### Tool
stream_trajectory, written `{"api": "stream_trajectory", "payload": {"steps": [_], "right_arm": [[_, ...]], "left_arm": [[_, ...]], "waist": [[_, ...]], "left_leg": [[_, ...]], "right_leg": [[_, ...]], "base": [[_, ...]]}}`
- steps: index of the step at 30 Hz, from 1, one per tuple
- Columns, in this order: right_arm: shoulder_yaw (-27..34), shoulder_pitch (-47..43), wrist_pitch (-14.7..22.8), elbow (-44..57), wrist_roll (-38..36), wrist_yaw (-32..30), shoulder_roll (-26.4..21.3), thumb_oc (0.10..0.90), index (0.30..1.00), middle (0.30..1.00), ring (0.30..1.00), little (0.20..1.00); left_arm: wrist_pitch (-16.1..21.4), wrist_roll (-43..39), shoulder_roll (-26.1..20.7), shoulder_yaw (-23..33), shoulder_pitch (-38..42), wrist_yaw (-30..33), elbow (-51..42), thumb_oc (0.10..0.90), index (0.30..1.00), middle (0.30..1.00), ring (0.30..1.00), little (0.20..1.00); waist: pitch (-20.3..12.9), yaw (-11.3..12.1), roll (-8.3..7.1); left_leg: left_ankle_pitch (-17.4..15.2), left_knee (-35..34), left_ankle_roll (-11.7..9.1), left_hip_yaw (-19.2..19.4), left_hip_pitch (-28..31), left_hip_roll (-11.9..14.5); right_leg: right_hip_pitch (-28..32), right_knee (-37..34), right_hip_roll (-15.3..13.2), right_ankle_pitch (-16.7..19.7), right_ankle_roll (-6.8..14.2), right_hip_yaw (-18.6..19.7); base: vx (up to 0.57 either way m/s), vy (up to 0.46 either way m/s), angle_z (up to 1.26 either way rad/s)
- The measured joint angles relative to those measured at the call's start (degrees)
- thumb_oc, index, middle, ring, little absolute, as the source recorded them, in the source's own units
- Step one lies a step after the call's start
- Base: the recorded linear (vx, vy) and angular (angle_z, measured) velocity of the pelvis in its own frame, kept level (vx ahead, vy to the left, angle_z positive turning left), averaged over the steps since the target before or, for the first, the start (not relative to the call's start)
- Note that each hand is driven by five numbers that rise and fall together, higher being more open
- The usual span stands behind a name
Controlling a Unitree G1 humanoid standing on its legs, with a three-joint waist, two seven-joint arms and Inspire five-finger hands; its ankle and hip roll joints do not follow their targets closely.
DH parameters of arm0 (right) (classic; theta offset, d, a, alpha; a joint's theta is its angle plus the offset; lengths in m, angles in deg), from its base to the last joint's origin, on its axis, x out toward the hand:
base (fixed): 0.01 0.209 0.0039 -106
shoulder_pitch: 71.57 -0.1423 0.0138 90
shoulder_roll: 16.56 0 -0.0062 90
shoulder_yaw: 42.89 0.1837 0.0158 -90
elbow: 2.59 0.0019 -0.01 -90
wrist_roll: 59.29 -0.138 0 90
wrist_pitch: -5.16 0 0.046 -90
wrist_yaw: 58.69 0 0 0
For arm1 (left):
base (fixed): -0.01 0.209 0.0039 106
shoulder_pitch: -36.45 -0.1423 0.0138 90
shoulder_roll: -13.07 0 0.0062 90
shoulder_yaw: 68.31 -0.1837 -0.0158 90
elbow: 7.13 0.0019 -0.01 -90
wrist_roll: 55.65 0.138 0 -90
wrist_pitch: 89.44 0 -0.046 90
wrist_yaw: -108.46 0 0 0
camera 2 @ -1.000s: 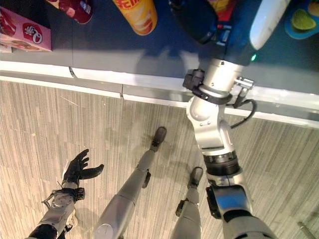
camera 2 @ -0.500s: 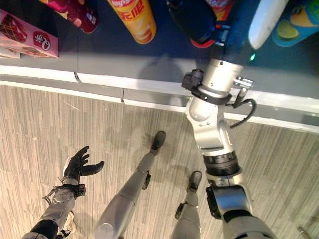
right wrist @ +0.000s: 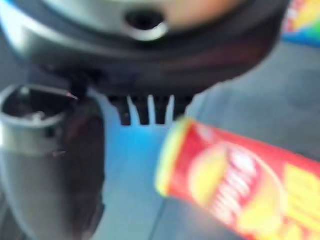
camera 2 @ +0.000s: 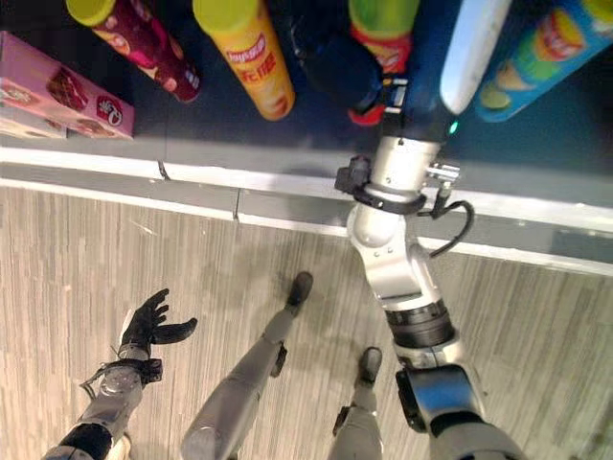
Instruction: Put the goods on the table back onto the shelves and tidy them up.
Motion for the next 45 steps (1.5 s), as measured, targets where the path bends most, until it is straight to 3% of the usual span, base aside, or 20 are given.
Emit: {"api": "stream_trajectory", "payload": {"steps": [2,6,8,9,12,13,14,24,29,30,33,35,38,39,40,41,42,43,44,45], "right_arm": [[0.23,3.03,0.11,0.07,-1.21,0.55,0.13,0.8,0.9,0.9,0.9,0.9],[0.49,10.12,0.54,0.15,-3.65,2.99,0.52,0.8,0.9,0.9,0.9,0.9],[0.73,16.98,2.37,2.88,-8.81,6.92,2.25,0.8,0.9,0.9,0.9,0.9],[0.73,17.61,2.5,3.23,-9.38,7.17,2.48,0.8,0.9,0.9,0.9,0.9],[1.78,22.53,5.44,3.58,-20.14,14.01,2.37,0.8,0.9,0.9,0.9,0.9],[2.63,25.21,5.8,3.58,-25.23,17.41,2.23,0.8,0.9,0.9,0.9,0.9],[3.75,30.18,6.02,3.49,-34.96,23.13,2.25,0.8,0.9,0.9,0.9,0.9],[11.35,41.48,6.36,0.82,-65.27,42.02,1.26,0.8,0.9,0.9,0.9,0.9],[14.07,45.75,6.24,-1.5,-67.74,44.82,-0.02,0.8,0.9,0.9,0.9,0.9],[15.15,46.76,6.35,-5.36,-67.1,44.45,0.55,0.8,0.9,0.9,0.9,0.9],[17.1,47.09,5.81,-9.99,-65.15,41.09,0.72,0.8,0.9,0.9,0.9,0.9],[18.32,45.97,5.78,-12.24,-62.09,37.06,2.52,0.8,0.9,0.9,0.9,0.9],[18.4,46.98,5.73,-12.33,-59.55,34.64,2.63,0.8,0.9,0.9,0.9,0.9],[17.33,45.95,5.75,-13.34,-57.66,33.36,3.28,0.8,0.9,0.9,0.9,0.9],[16.74,46.06,5.81,-14.0,-55.74,32.86,1.32,0.8,0.9,0.9,0.9,0.9],[16.6,46.99,5.67,-14.37,-54.99,32.09,0.55,0.8,0.9,0.9,0.9,0.9],[15.72,47.15,5.64,-14.33,-54.0,31.77,0.31,0.8,0.9,0.9,0.9,0.9],[14.66,47.37,5.63,-14.15,-52.71,31.72,-0.08,0.8,0.9,0.9,0.9,0.9],[14.23,48.25,5.62,-13.78,-50.69,31.83,-0.67,0.8,0.9,0.9,0.9,0.9],[14.31,48.76,5.52,-13.82,-50.25,31.79,-0.7,0.8,0.9,0.9,0.9,0.9]], "left_arm": [[-0.85,0.14,-0.02,0.63,-0.05,-0.03,1.3,0.8,0.9,0.9,0.9,0.9],[-2.2,2.25,0.08,0.99,-0.35,-0.24,5.05,0.8,0.9,0.9,0.9,0.9],[-2.86,3.49,0.25,2.96,-1.49,-0.31,6.87,0.8,0.9,0.9,0.9,0.9],[-2.9,3.5,0.26,3.12,-1.54,-0.31,7.03,0.8,0.9,0.9,0.9,0.9],[-3.73,3.81,0.44,4.93,-1.3,-0.36,9.46,0.8,0.9,0.9,0.9,0.9],[-4.3,3.9,0.44,6.22,-1.42,-0.47,10.41,0.8,0.9,0.9,0.9,0.9],[-4.6,4.04,0.22,8.46,-1.96,-1.23,11.36,0.8,0.9,0.9,0.9,0.9],[-4.66,6.05,-0.76,11.59,-4.08,-6.1,13.94,0.8,0.9,0.9,0.9,0.9],[-4.72,6.69,-2.11,11.8,-3.65,-6.84,14.65,0.8,0.9,0.9,0.9,0.9],[-4.7,7.64,-2.54,11.67,-3.06,-6.77,14.93,0.8,0.9,0.9,0.9,0.9],[-5.17,7.83,-2.41,11.54,-3.03,-6.76,15.21,0.8,0.9,0.9,0.9,0.9],[-5.44,7.84,-3.23,11.65,-3.95,-6.65,15.31,0.8,0.9,0.9,0.9,0.9],[-5.8,7.93,-4.01,11.52,-4.39,-6.53,15.27,0.8,0.9,0.9,0.9,0.9],[-5.76,7.89,-5.32,11.59,-7.0,-6.62,12.05,0.8,0.9,0.9,0.9,0.9],[-5.92,7.9,-5.83,10.74,-7.8,-6.8,11.04,0.8,0.9,0.9,0.9,0.9],[-5.74,7.81,-5.64,10.41,-8.02,-6.75,10.79,0.8,0.9,0.9,0.9,0.9],[-5.68,7.79,-5.8,10.67,-8.68,-6.71,10.73,0.8,0.9,0.9,0.9,0.9],[-5.54,7.79,-6.29,11.14,-8.91,-6.57,10.77,0.8,0.9,0.9,0.9,0.9],[-5.97,7.83,-6.78,12.41,-8.83,-6.56,11.27,0.8,0.9,0.9,0.9,0.9],[-5.87,7.84,-7.0,12.78,-8.89,-6.48,11.35,0.8,0.9,0.9,0.9,0.9]], "waist": [[-1.52,-1.15,-2.54],[-3.52,-2.44,-6.22],[-4.98,-3.45,-8.26],[-5.14,-3.66,-8.54],[-5.93,-5.34,-8.89],[-6.38,-5.89,-9.17],[-7.02,-6.58,-9.98],[-10.39,-12.83,-13.69],[-11.41,-15.61,-14.15],[-11.92,-16.46,-14.71],[-12.51,-17.02,-14.08],[-12.58,-17.76,-13.93],[-12.75,-19.7,-14.19],[-13.02,-17.12,-15.15],[-12.57,-17.12,-14.28],[-12.67,-16.69,-14.33],[-12.84,-14.61,-14.56],[-13.18,-12.94,-15.05],[-13.7,-14.09,-15.92],[-13.79,-14.48,-15.92]], "left_leg": [[-0.5,-0.32,-0.24,0.14,0.72,0.39],[-0.59,-1.8,0.16,0.2,4.69,0.49],[-0.82,-2.85,0.33,0.84,7.71,0.89],[-0.86,-3.06,0.35,1.02,8.14,1.01],[-0.77,-4.12,0.47,1.66,10.54,1.79],[-0.75,-4.69,0.48,1.87,11.69,2.11],[-0.74,-5.66,0.48,2.73,13.17,3.07],[-0.45,-8.25,0.03,7.92,17.32,6.94],[-0.7,-8.27,0.13,9.77,18.85,8.05],[-1.09,-8.26,0.26,11.38,19.85,8.38],[-2.2,-8.29,0.4,13.95,20.77,9.1],[-2.6,-8.31,1.06,18.67,21.19,10.54],[-3.06,-8.12,1.99,22.92,22.56,11.01],[-3.81,-6.83,3.21,30.32,23.96,13.72],[-5.41,-4.49,3.06,31.83,25.12,15.06],[-5.74,-4.46,2.09,33.95,27.27,15.75],[-5.99,-4.43,1.33,37.04,28.69,16.78],[-6.03,-4.33,0.19,38.83,29.69,17.26],[-5.24,-4.59,-1.25,38.23,29.94,17.44],[-4.07,-5.75,-2.46,37.78,30.39,17.97]], "right_leg": [[0.44,-0.14,0.29,0.04,-0.06,0.2],[3.64,-0.27,0.23,0.06,-0.09,-0.24],[6.03,-0.35,0.3,0.22,-0.3,-0.23],[6.2,-0.39,0.33,0.3,-0.3,-0.2],[8.01,-1.2,0.71,0.99,0.5,-0.1],[8.91,-1.32,0.93,1.01,0.51,0.02],[9.44,-1.27,1.46,1.35,1.09,0.55],[9.66,-2.13,3.26,2.75,0.43,4.74],[9.89,-2.06,3.77,3.94,0.57,6.5],[9.4,-1.75,3.73,4.57,0.26,8.25],[8.65,-1.17,3.96,6.32,0.64,11.21],[5.43,0.01,4.7,9.17,1.4,15.28],[2.93,1.37,4.83,10.79,1.69,15.26],[1.22,0.06,4.27,11.06,0.34,3.5],[4.92,-2.94,2.03,11.77,-1.25,-8.19],[7.55,-2.63,0.08,12.16,-0.6,-12.36],[7.59,-1.53,-1.12,11.97,-0.01,-14.42],[7.96,-2.32,-1.33,13.06,0.5,-13.9],[10.44,-2.24,-1.72,17.77,2.31,-12.43],[10.93,-2.33,-1.32,14.73,2.93,-11.86]], "base": [[0.13,0.012,-0.03],[0.1,0.02,0.0],[0.11,0.04,-0.05],[0.06,0.025,-0.12],[0.09,0.053,-0.12],[0.06,0.036,-0.25],[0.06,0.028,-0.3],[0.03,0.039,-0.3],[0.0,0.063,-0.3],[-0.04,0.113,-0.51],[-0.05,0.097,-0.58],[-0.03,0.071,-1.1],[-0.04,0.072,-1.19],[-0.05,-0.052,-2.07],[-0.01,-0.191,-2.11],[-0.01,-0.249,-1.44],[0.08,-0.241,-1.35],[0.1,-0.271,-1.0],[0.13,-0.282,-0.41],[0.15,-0.303,0.11]]}}
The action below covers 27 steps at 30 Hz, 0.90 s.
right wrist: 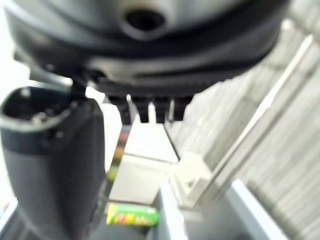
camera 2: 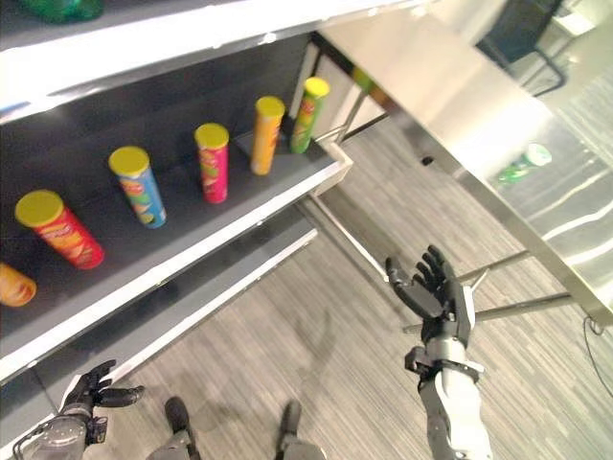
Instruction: Put the goods on the table back onto the shelves and tidy them up.
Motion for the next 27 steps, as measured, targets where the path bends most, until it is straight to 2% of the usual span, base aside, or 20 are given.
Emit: {"api": "stream_trajectory", "payload": {"steps": [2,4,5,6,8,9,10,11,13,14,17,18,20,21,22,23,24,25,26,27], "right_arm": [[0.54,0.85,-0.71,-0.25,0.61,-0.12,-1.22,0.8,0.9,0.9,0.9,0.9],[2.2,2.67,-1.44,-0.11,1.55,0.53,-2.14,0.8,0.9,0.9,0.9,0.9],[4.55,5.34,-1.59,-0.1,1.9,0.71,-2.21,0.8,0.9,0.9,0.9,0.9],[6.83,6.56,-1.6,-0.16,1.9,0.69,-2.43,0.8,0.9,0.9,0.9,0.9],[7.13,6.15,-1.6,-0.11,1.91,0.08,-2.45,0.8,0.9,0.9,0.9,0.9],[7.06,5.83,-1.61,0.16,1.92,-0.02,-2.5,0.8,0.9,0.9,0.9,0.9],[6.32,4.16,-1.62,0.75,2.15,-0.28,-3.28,0.8,0.9,0.9,0.9,0.9],[6.08,2.48,-1.59,1.76,2.34,-0.22,-4.53,0.8,0.9,0.9,0.9,0.9],[6.27,-0.58,-1.18,2.23,3.62,-0.43,-8.71,0.8,0.9,0.9,0.9,0.9],[6.4,-2.17,-1.16,2.21,4.26,-1.03,-9.94,0.8,0.9,0.9,0.9,0.9],[5.37,-6.6,-0.31,2.01,7.83,-3.93,-11.16,0.8,0.9,0.9,0.9,0.9],[4.52,-8.15,-0.12,2.13,8.63,-4.01,-11.67,0.8,0.9,0.9,0.9,0.9],[2.84,-10.99,0.59,2.01,9.6,-4.55,-12.48,0.8,0.9,0.9,0.9,0.9],[0.63,-11.98,0.56,1.9,10.01,-4.66,-12.36,0.8,0.9,0.9,0.9,0.9],[-1.59,-11.82,0.51,2.0,10.66,-4.55,-12.11,0.8,0.9,0.9,0.9,0.9],[-3.18,-11.4,0.23,2.0,11.18,-4.31,-11.09,0.8,0.9,0.9,0.9,0.9],[-3.84,-11.02,0.18,2.56,11.27,-3.99,-10.1,0.8,0.9,0.9,0.9,0.9],[-3.84,-11.02,0.18,2.56,11.27,-3.99,-10.1,0.8,0.9,0.9,0.9,0.9],[-2.93,-13.41,0.58,3.21,12.58,-4.51,-9.92,0.8,0.9,0.9,0.9,0.9],[-2.57,-13.83,0.4,3.31,13.04,-5.18,-9.84,0.8,0.9,0.9,0.9,0.9]], "left_arm": [[-0.07,0.06,1.95,-0.03,-0.43,-0.22,0.14,0.8,0.9,0.9,0.9,0.9],[-0.23,0.42,4.27,-0.93,-0.94,-0.37,1.01,0.8,0.9,0.9,0.9,0.9],[-1.11,0.59,6.09,-2.01,-1.74,-0.48,1.48,0.8,0.9,0.9,0.9,0.9],[-1.21,0.59,6.65,-2.88,-2.08,-0.53,1.47,0.8,0.9,0.9,0.9,0.9],[-1.29,0.53,6.54,-2.61,-2.01,-0.28,1.43,0.8,0.9,0.9,0.9,0.9],[-1.33,0.54,6.42,-2.8,-2.11,-0.32,1.4,0.8,0.9,0.9,0.9,0.9],[-1.13,0.54,6.62,-3.65,-2.23,-0.29,1.21,0.8,0.9,0.9,0.9,0.9],[-1.21,0.57,6.95,-4.29,-2.3,-1.18,1.39,0.8,0.9,0.9,0.9,0.9],[-1.21,0.56,8.91,-5.84,-2.26,-1.42,1.91,0.8,0.9,0.9,0.9,0.9],[-1.16,0.6,9.65,-6.05,-2.41,-1.75,2.03,0.8,0.9,0.9,0.9,0.9],[-0.36,1.1,10.02,-5.92,-0.88,-2.52,3.76,0.8,0.9,0.9,0.9,0.9],[-0.53,1.17,10.32,-6.45,-0.87,-2.63,3.9,0.8,0.9,0.9,0.9,0.9],[-0.88,1.22,11.28,-6.73,-1.1,-2.57,4.74,0.8,0.9,0.9,0.9,0.9],[-1.15,1.37,11.03,-6.72,-1.31,-2.59,4.82,0.8,0.9,0.9,0.9,0.9],[-1.22,2.09,10.39,-6.42,-1.51,-2.6,4.92,0.8,0.9,0.9,0.9,0.9],[-1.15,2.2,9.07,-5.51,-1.75,-2.67,4.93,0.8,0.9,0.9,0.9,0.9],[-1.1,2.21,7.91,-5.13,-2.99,-2.59,5.09,0.8,0.9,0.9,0.9,0.9],[-1.1,2.21,7.91,-5.13,-2.99,-2.59,5.09,0.8,0.9,0.9,0.9,0.9],[-1.37,2.2,10.41,-4.71,-4.9,-2.63,6.46,0.8,0.9,0.9,0.9,0.9],[-1.81,2.19,10.84,-4.5,-5.2,-2.56,6.65,0.8,0.9,0.9,0.9,0.9]], "waist": [[0.2,-0.17,2.71],[0.36,-0.85,4.74],[0.02,-1.82,6.27],[0.08,-2.66,6.48],[0.1,-2.58,5.72],[0.11,-1.87,4.54],[0.28,-0.6,1.26],[0.47,0.83,0.22],[1.0,0.51,1.67],[1.05,0.22,3.25],[2.03,1.66,2.32],[2.27,2.52,2.65],[3.48,3.66,4.7],[4.2,5.73,5.77],[5.32,7.8,6.78],[7.02,8.9,5.04],[6.48,10.07,1.9],[6.48,10.07,1.9],[4.85,10.03,6.54],[4.91,10.18,6.69]], "left_leg": [[2.5,-1.91,-2.14,-0.21,0.76,2.84],[3.91,-2.18,-2.95,-0.67,1.65,5.18],[5.21,-1.66,-3.95,-1.78,2.23,8.09],[6.8,-0.47,-5.31,-2.29,1.84,10.6],[9.37,1.06,-5.39,-4.65,1.37,12.62],[10.11,2.9,-4.85,-7.57,0.92,12.7],[0.52,6.0,-4.48,-19.82,0.47,7.31],[-2.27,6.03,-4.41,-23.5,1.33,2.52],[-4.79,6.88,-4.65,-27.6,0.72,-3.6],[-6.82,6.41,-2.13,-26.77,0.18,-5.75],[-9.0,12.47,2.1,-33.77,-4.53,-13.22],[-8.53,10.14,1.58,-34.5,-4.61,-14.28],[-6.58,9.9,3.33,-31.2,-4.31,-13.32],[-7.48,10.54,2.27,-28.95,-3.79,-11.83],[-9.22,14.43,-0.35,-27.74,-3.73,-10.13],[-9.93,23.89,-1.83,-25.58,-5.62,-11.28],[-12.07,28.6,-1.27,-24.22,-7.88,-15.2],[-12.07,28.6,-1.27,-24.22,-7.88,-15.2],[-12.4,20.4,1.08,-28.37,-8.34,-13.23],[-10.19,17.4,2.29,-28.26,-8.53,-13.49]], "right_leg": [[-0.05,0.27,3.72,-2.37,-3.75,0.41],[1.29,0.24,6.7,-3.66,-5.65,-0.01],[3.12,0.32,9.54,-5.27,-7.13,-1.14],[3.6,0.39,12.2,-8.41,-9.11,-1.01],[3.05,0.53,13.84,-9.12,-10.58,-0.29],[2.75,0.96,14.05,-8.73,-12.72,1.23],[2.25,1.29,11.37,-8.08,-14.05,5.98],[1.62,1.3,10.37,-7.53,-13.62,8.56],[1.96,0.29,10.69,-6.45,-13.81,10.49],[2.58,-0.02,11.03,-6.39,-13.99,10.84],[2.12,-0.8,9.04,-6.46,-13.75,14.88],[1.38,-0.51,8.53,-6.27,-12.85,16.06],[0.26,0.59,8.9,-6.76,-10.9,17.22],[-1.2,5.08,10.66,-10.05,-9.12,14.85],[-0.58,9.07,14.15,-13.31,-10.83,13.25],[3.79,8.61,15.36,-12.28,-12.44,14.48],[7.56,5.25,12.52,-14.62,-17.36,16.43],[7.56,5.25,12.52,-14.62,-17.36,16.43],[8.24,4.13,14.51,-15.26,-14.57,19.95],[8.48,3.29,13.71,-14.06,-14.42,21.42]], "base": [[0.14,-0.333,-0.09],[0.08,-0.303,0.04],[0.07,-0.397,0.18],[0.0,-0.494,0.1],[0.01,-0.296,-0.28],[0.19,-0.183,-0.86],[0.16,-0.111,-1.27],[0.14,-0.042,-1.22],[0.08,0.025,-0.68],[0.07,0.035,-0.3],[0.18,0.054,-0.54],[0.22,0.043,-0.62],[0.28,0.066,-0.8],[0.19,0.056,-1.04],[0.33,0.145,-0.93],[0.32,0.194,-0.65],[0.43,0.269,-0.27],[0.31,0.215,-0.74],[0.31,0.195,-0.8],[0.2,0.121,-0.98]]}}
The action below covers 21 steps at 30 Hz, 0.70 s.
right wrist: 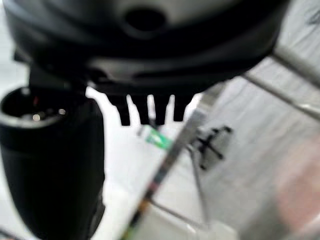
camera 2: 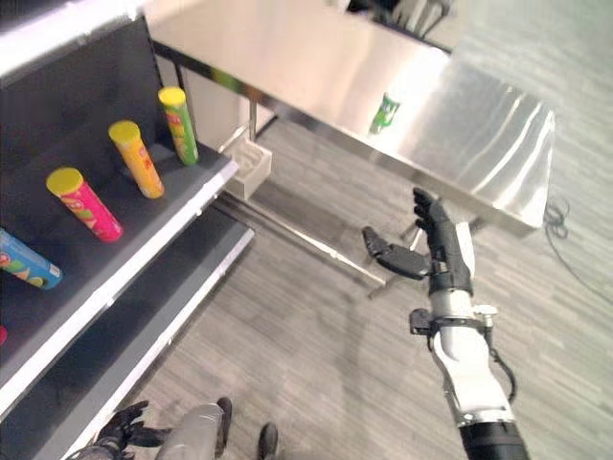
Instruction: Put the goods on the table back onto the shelves and tidy them up.
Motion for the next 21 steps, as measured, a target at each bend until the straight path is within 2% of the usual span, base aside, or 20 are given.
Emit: {"api": "stream_trajectory", "payload": {"steps": [1,2,3,5,6,7,8,9,10,12,13,15,16,17,18,19,20,21], "right_arm": [[0.15,-0.02,-0.23,0.08,0.23,-0.36,-0.02,0.8,0.9,0.9,0.9,0.9],[0.41,0.05,-0.61,0.07,0.6,-0.65,-0.01,0.8,0.9,0.9,0.9,0.9],[1.29,0.55,-1.16,0.28,1.01,-1.27,-0.09,0.8,0.9,0.9,0.9,0.9],[2.25,0.71,-1.85,0.66,2.04,-1.85,1.07,0.8,0.9,0.9,0.9,0.9],[3.14,0.73,-2.35,1.76,3.43,-2.63,1.56,0.8,0.9,0.9,0.9,0.9],[3.65,0.81,-2.38,2.27,4.07,-2.85,1.62,0.8,0.9,0.9,0.9,0.9],[4.13,1.33,-2.38,3.02,4.4,-3.45,1.7,0.8,0.9,0.9,0.9,0.9],[4.76,1.24,-2.35,4.96,5.1,-4.93,2.01,0.8,0.9,0.9,0.9,0.9],[5.03,0.99,-1.99,6.1,5.33,-5.38,2.04,0.8,0.9,0.9,0.9,0.9],[5.66,0.35,-1.6,7.94,6.97,-6.25,1.51,0.8,0.9,0.9,0.9,0.9],[5.92,-0.87,-1.28,7.97,7.73,-6.54,1.33,0.8,0.9,0.9,0.9,0.9],[6.46,-1.47,-1.17,7.91,8.21,-7.66,0.55,0.8,0.9,0.9,0.9,0.9],[6.82,-1.67,-1.09,7.89,8.33,-8.28,-0.29,0.8,0.9,0.9,0.9,0.9],[7.73,-1.64,-1.07,7.88,8.56,-8.75,-0.7,0.8,0.9,0.9,0.9,0.9],[8.84,-1.63,-1.05,7.83,8.6,-9.54,-0.8,0.8,0.9,0.9,0.9,0.9],[10.54,-1.64,-0.82,7.86,8.78,-10.99,-0.92,0.8,0.9,0.9,0.9,0.9],[11.47,-1.66,-0.79,7.84,8.85,-11.76,-1.22,0.8,0.9,0.9,0.9,0.9],[12.18,-1.66,-0.79,7.65,8.85,-12.48,-1.61,0.8,0.9,0.9,0.9,0.9]], "left_arm": [[-0.06,-0.01,0.13,0.06,-0.11,0.02,0.02,0.8,0.9,0.9,0.9,0.9],[-0.29,-0.02,0.26,0.14,-0.21,0.06,0.09,0.8,0.9,0.9,0.9,0.9],[-0.46,-0.02,0.28,0.1,0.87,0.09,-0.03,0.8,0.9,0.9,0.9,0.9],[-0.56,-0.05,0.25,-0.14,2.42,0.28,0.16,0.8,0.9,0.9,0.9,0.9],[-0.56,-0.08,0.03,-0.77,5.08,0.45,-0.62,0.8,0.9,0.9,0.9,0.9],[-0.54,-0.08,-0.09,-1.06,5.75,0.53,-1.07,0.8,0.9,0.9,0.9,0.9],[-0.03,-0.1,-0.3,-1.1,6.2,0.6,-2.25,0.8,0.9,0.9,0.9,0.9],[1.22,-0.15,-0.59,-1.08,6.98,1.24,-4.05,0.8,0.9,0.9,0.9,0.9],[1.18,-0.2,-0.83,-1.32,7.27,1.54,-5.21,0.8,0.9,0.9,0.9,0.9],[1.25,-0.45,-0.76,-1.21,8.15,1.83,-5.64,0.8,0.9,0.9,0.9,0.9],[1.13,-0.63,-0.82,-1.21,8.84,2.34,-4.89,0.8,0.9,0.9,0.9,0.9],[0.73,-0.61,-0.83,-1.05,8.94,2.55,-3.72,0.8,0.9,0.9,0.9,0.9],[0.65,-0.6,-0.66,-1.0,9.05,2.64,-2.26,0.8,0.9,0.9,0.9,0.9],[0.59,-0.6,-0.53,-1.04,8.96,2.63,-1.22,0.8,0.9,0.9,0.9,0.9],[0.67,-0.55,-0.25,-1.02,8.68,2.56,-0.42,0.8,0.9,0.9,0.9,0.9],[0.67,-0.56,0.5,-0.63,8.68,2.68,1.7,0.8,0.9,0.9,0.9,0.9],[0.51,-0.57,0.8,-0.7,8.52,2.7,2.08,0.8,0.9,0.9,0.9,0.9],[0.52,-0.57,1.04,-0.9,7.94,2.69,1.96,0.8,0.9,0.9,0.9,0.9]], "waist": [[0.03,0.07,-0.13],[0.06,-0.03,-0.23],[0.04,-1.25,-0.97],[0.1,-1.7,-0.84],[0.82,-2.76,0.29],[1.07,-2.95,0.76],[1.06,-3.17,0.76],[1.25,-3.61,1.28],[1.17,-3.74,0.84],[1.09,-4.2,1.46],[1.08,-4.23,1.86],[1.04,-5.01,1.95],[1.03,-5.62,2.05],[1.0,-6.06,2.02],[0.93,-6.79,1.86],[0.8,-7.41,2.08],[0.81,-7.57,2.1],[0.86,-7.99,2.09]], "left_leg": [[1.69,-2.03,0.33,0.21,0.52,-0.46],[3.43,-4.56,2.0,1.46,1.81,-0.98],[5.46,-9.3,5.94,2.81,5.2,-2.47],[5.65,-11.38,6.92,3.3,7.72,-2.73],[5.66,-12.72,6.94,2.93,10.36,-2.45],[5.76,-13.42,6.91,2.86,11.64,-2.22],[5.69,-13.63,7.0,2.79,12.79,-2.62],[3.89,-12.58,9.23,2.74,13.96,-3.26],[3.39,-12.57,9.66,3.06,14.41,-3.82],[3.14,-13.24,9.34,2.71,14.49,-4.32],[3.11,-13.85,9.38,2.22,14.93,-4.16],[2.84,-14.38,9.06,1.24,15.53,-4.29],[2.68,-15.29,8.77,0.33,16.25,-4.36],[2.79,-15.62,8.88,-0.01,16.67,-4.52],[2.32,-15.55,8.39,-1.49,17.13,-4.93],[1.24,-15.54,7.73,-2.44,17.55,-4.97],[1.56,-15.53,8.44,-2.7,17.73,-5.1],[1.47,-15.47,8.85,-3.05,18.18,-5.33]], "right_leg": [[0.05,-0.11,-0.69,0.03,0.4,1.25],[0.08,0.07,-1.77,0.02,0.8,1.57],[-0.85,1.96,-3.32,-0.14,3.31,2.14],[-2.97,8.75,-3.47,-1.63,5.93,2.17],[-9.86,25.99,-2.98,-2.46,8.41,-0.12],[-13.01,33.42,-3.35,-2.86,10.27,-1.48],[-14.79,37.16,-4.17,-3.43,11.17,-2.03],[-17.96,41.03,-6.97,-3.4,11.22,-2.37],[-19.18,42.1,-9.25,-3.49,10.62,-3.69],[-20.16,35.78,-14.2,-3.41,10.44,-8.78],[-20.34,26.94,-14.88,-2.89,10.22,-10.43],[-20.03,17.83,-14.23,-0.56,11.18,-11.45],[-19.57,11.6,-12.83,1.37,12.19,-11.09],[-18.67,6.6,-12.15,3.55,12.27,-10.84],[-19.17,3.41,-11.22,5.62,12.05,-10.76],[-20.65,0.33,-9.52,9.01,13.12,-7.97],[-20.98,-2.44,-9.11,11.09,13.36,-7.21],[-21.42,-3.87,-9.32,12.49,12.28,-7.16]], "base": [[0.2,0.111,-0.59],[0.26,0.155,-0.49],[0.32,0.191,-0.38],[0.18,0.166,-0.18],[0.04,0.107,0.05],[0.09,0.118,0.15],[0.19,0.066,0.13],[0.2,0.061,0.03],[0.21,-0.023,0.03],[0.17,-0.068,-0.03],[0.19,-0.114,-0.03],[0.19,-0.101,0.13],[0.21,-0.125,0.28],[0.21,-0.152,0.42],[0.26,-0.209,0.53],[0.2,-0.193,0.48],[0.14,-0.133,0.45],[0.14,-0.159,0.4]]}}
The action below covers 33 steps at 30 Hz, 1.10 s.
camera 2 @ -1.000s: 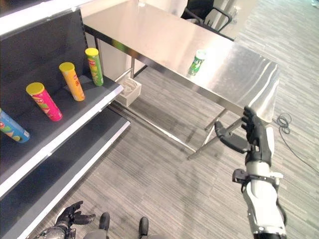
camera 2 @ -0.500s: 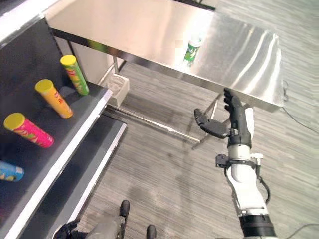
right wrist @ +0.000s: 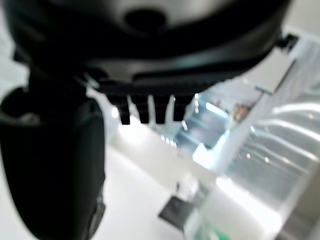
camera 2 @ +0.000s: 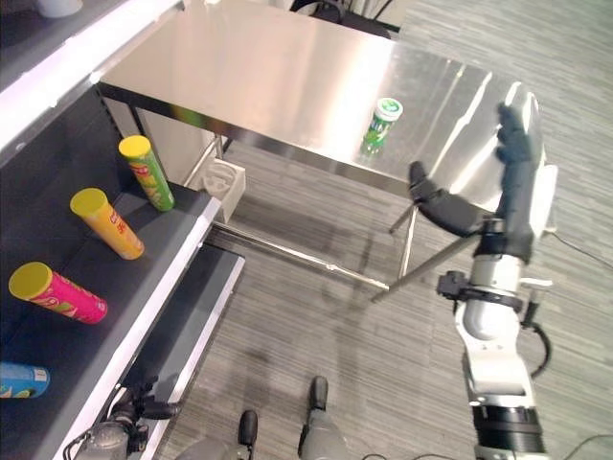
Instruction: Put the goods on the table back onto the shelves and tidy them up.
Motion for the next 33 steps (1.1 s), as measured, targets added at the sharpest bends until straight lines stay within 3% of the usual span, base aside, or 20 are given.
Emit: {"api": "stream_trajectory", "payload": {"steps": [4,6,7,8,9,10,14,17,19,20,22,23,24,25,26,28,29,33], "right_arm": [[0.54,0.84,0.01,-1.85,-0.04,-1.22,-2.47,0.8,0.9,0.9,0.9,0.9],[0.49,1.42,0.08,-3.87,-0.04,-0.79,-3.87,0.8,0.9,0.9,0.9,0.9],[0.59,1.5,-0.1,-4.55,-0.12,-0.51,-3.97,0.8,0.9,0.9,0.9,0.9],[-0.21,0.31,-0.49,-7.35,-0.55,0.56,-4.08,0.8,0.9,0.9,0.9,0.9],[-0.22,0.98,-1.4,-7.1,-1.36,0.75,-4.52,0.8,0.9,0.9,0.9,0.9],[-1.93,0.38,-1.55,-9.14,-2.68,2.88,-6.78,0.8,0.9,0.9,0.9,0.9],[-2.78,-0.43,-1.97,-9.36,-5.9,5.94,-8.3,0.8,0.9,0.9,0.9,0.9],[-2.95,-0.77,-1.52,-9.04,-8.97,7.46,-8.41,0.8,0.9,0.9,0.9,0.9],[-3.21,-0.85,-1.0,-8.76,-10.79,7.52,-8.53,0.8,0.9,0.9,0.9,0.9],[-3.25,-0.8,-0.99,-8.73,-12.03,7.78,-8.5,0.8,0.9,0.9,0.9,0.9],[-3.37,-0.35,-0.86,-9.26,-13.36,8.8,-8.14,0.8,0.9,0.9,0.9,0.9],[-3.55,0.19,1.14,-11.04,-13.27,8.95,-8.2,0.8,0.9,0.9,0.9,0.9],[-3.67,-0.26,0.68,-12.54,-13.36,9.51,-8.37,0.8,0.9,0.9,0.9,0.9],[-3.83,-0.2,-0.75,-11.58,-16.22,10.93,-9.26,0.8,0.9,0.9,0.9,0.9],[-3.96,-0.62,-0.72,-11.4,-17.4,11.16,-8.87,0.8,0.9,0.9,0.9,0.9],[-4.08,-0.27,-0.56,-11.39,-18.44,11.49,-8.89,0.8,0.9,0.9,0.9,0.9],[-4.16,-0.31,-0.5,-11.39,-18.71,12.33,-9.0,0.8,0.9,0.9,0.9,0.9],[-5.04,-0.98,-0.39,-11.28,-19.84,13.87,-9.44,0.8,0.9,0.9,0.9,0.9]], "left_arm": [[0.04,-0.05,0.66,-1.05,-1.8,0.2,-0.33,0.8,0.9,0.9,0.9,0.9],[0.08,-0.05,0.18,-1.48,-1.34,0.04,-0.47,0.8,0.9,0.9,0.9,0.9],[0.07,-0.06,-0.02,-1.97,-1.59,0.1,-0.73,0.8,0.9,0.9,0.9,0.9],[0.15,-0.15,1.19,-1.41,-1.46,0.3,-0.13,0.8,0.9,0.9,0.9,0.9],[0.16,-0.24,1.44,-1.88,-1.27,0.49,-0.5,0.8,0.9,0.9,0.9,0.9],[0.22,-0.85,2.44,-1.32,-1.06,-0.07,-1.13,0.8,0.9,0.9,0.9,0.9],[0.15,-1.74,1.71,-1.33,-1.27,-0.24,-1.36,0.8,0.9,0.9,0.9,0.9],[0.09,-1.82,1.68,-1.32,-2.41,-0.34,-1.9,0.8,0.9,0.9,0.9,0.9],[0.05,-1.88,1.3,-1.3,-3.02,-0.33,-3.34,0.8,0.9,0.9,0.9,0.9],[0.05,-1.94,1.12,-1.29,-2.98,-0.31,-4.6,0.8,0.9,0.9,0.9,0.9],[0.0,-1.79,1.17,-1.4,-3.11,-0.48,-4.85,0.8,0.9,0.9,0.9,0.9],[0.18,-1.45,1.31,-1.97,-2.97,-0.45,-4.6,0.8,0.9,0.9,0.9,0.9],[-0.11,-1.36,2.14,-2.1,-2.5,-0.43,-4.74,0.8,0.9,0.9,0.9,0.9],[-0.72,-1.31,2.46,-2.51,-4.41,-0.69,-5.85,0.8,0.9,0.9,0.9,0.9],[-1.69,-1.37,2.93,-2.44,-4.02,-0.65,-5.0,0.8,0.9,0.9,0.9,0.9],[-1.56,-1.4,3.08,-2.51,-4.33,-1.48,-4.79,0.8,0.9,0.9,0.9,0.9],[-0.87,-1.39,2.93,-2.21,-4.36,-1.56,-4.9,0.8,0.9,0.9,0.9,0.9],[-0.89,-1.64,2.99,-1.75,-4.44,-1.65,-4.86,0.8,0.9,0.9,0.9,0.9]], "waist": [[-0.02,-0.68,-0.16],[0.0,-0.85,-1.25],[-0.02,-0.52,-1.86],[-0.27,-0.23,-1.23],[-0.44,-0.32,-0.93],[-0.99,-0.55,1.0],[-0.94,-0.38,-1.37],[-0.96,0.79,-3.08],[-1.23,0.45,-3.69],[-1.28,0.87,-4.51],[-1.18,0.85,-4.76],[-1.28,0.99,-4.67],[-0.74,0.9,-2.56],[-1.77,-0.32,-0.12],[-1.93,-0.91,1.2],[-3.32,-0.91,2.49],[-3.66,-0.22,2.81],[-3.86,-0.45,2.5]], "left_leg": [[-2.55,0.51,-2.11,-4.4,2.7,0.6],[-3.48,-0.92,-3.75,-8.07,5.24,1.16],[-3.92,-1.15,-4.38,-8.32,6.08,1.24],[-5.02,-1.39,-6.36,-8.85,6.94,4.17],[-5.21,-0.28,-6.84,-8.05,6.15,5.04],[-5.7,-0.64,-8.73,-6.76,6.36,9.7],[-5.72,6.19,-10.49,-5.68,3.73,13.49],[-6.29,22.58,-12.03,-4.22,-1.78,13.62],[-5.74,24.81,-12.95,0.22,-6.3,14.61],[-5.27,18.92,-13.71,2.46,-7.22,13.87],[-4.36,11.2,-14.34,3.18,-8.19,10.94],[-3.53,7.79,-12.96,2.7,-7.89,9.62],[-1.76,4.51,-12.08,1.52,-7.55,10.2],[1.41,1.75,-13.51,2.32,-7.57,11.94],[2.14,0.33,-13.69,1.9,-6.9,13.67],[2.38,-0.74,-13.7,2.98,-6.14,13.2],[4.4,-1.85,-12.53,2.62,-4.46,12.86],[5.47,-4.24,-12.37,3.02,-2.42,12.49]], "right_leg": [[0.59,-0.6,-0.7,1.8,-0.88,2.08],[4.91,0.36,-1.28,1.43,-0.37,2.78],[5.77,-0.21,-1.07,4.73,-2.44,3.09],[5.98,1.79,0.91,5.71,-5.06,0.71],[6.22,1.88,1.67,5.12,-6.25,-0.27],[6.54,2.86,5.62,2.99,-7.4,-2.9],[8.15,2.78,9.81,0.47,-9.47,-5.79],[11.98,2.87,11.12,-1.43,-12.55,-5.68],[12.62,1.86,11.38,-2.42,-13.14,-6.17],[12.64,0.72,11.3,-2.29,-12.75,-6.25],[12.87,0.71,11.36,-2.52,-11.97,-6.52],[12.64,1.93,10.78,-5.36,-6.6,-6.95],[9.71,9.3,10.46,-10.22,-0.12,-9.78],[7.4,13.0,5.3,-8.39,-9.86,-6.9],[8.48,12.25,8.26,-8.49,-13.01,-7.46],[9.6,10.52,9.11,-8.55,-12.69,-8.11],[10.95,9.6,9.92,-8.36,-12.78,-7.48],[12.81,7.44,9.52,-7.17,-12.55,-7.22]], "base": [[0.26,-0.344,0.6],[0.2,-0.317,0.8],[0.23,-0.401,0.57],[0.19,-0.329,0.44],[0.27,-0.586,0.52],[0.23,-0.578,0.4],[0.12,-0.346,0.21],[0.05,-0.218,0.04],[0.1,-0.121,0.14],[0.12,-0.04,0.15],[0.06,0.02,0.04],[0.06,0.011,0.0],[0.08,0.018,0.06],[0.12,0.036,0.11],[0.11,0.043,0.17],[0.08,0.042,-0.03],[0.05,0.059,-0.13],[0.04,0.062,-0.05]]}}
